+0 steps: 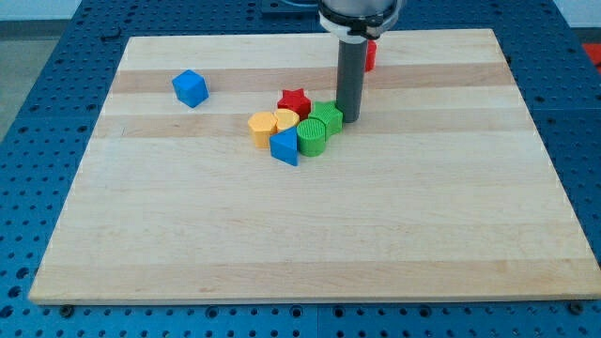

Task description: Move the red circle towards the top center

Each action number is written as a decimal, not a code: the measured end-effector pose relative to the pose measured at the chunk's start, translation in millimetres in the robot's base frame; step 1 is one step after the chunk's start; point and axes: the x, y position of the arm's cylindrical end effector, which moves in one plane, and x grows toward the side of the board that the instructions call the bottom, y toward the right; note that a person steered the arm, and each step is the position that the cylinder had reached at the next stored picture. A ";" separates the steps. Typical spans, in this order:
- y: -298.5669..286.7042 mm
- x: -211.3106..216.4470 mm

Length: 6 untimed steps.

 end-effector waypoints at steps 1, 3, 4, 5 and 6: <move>0.8 0.1; 75.1 -57.6; 71.4 -110.7; 56.7 -134.1; 37.8 -142.1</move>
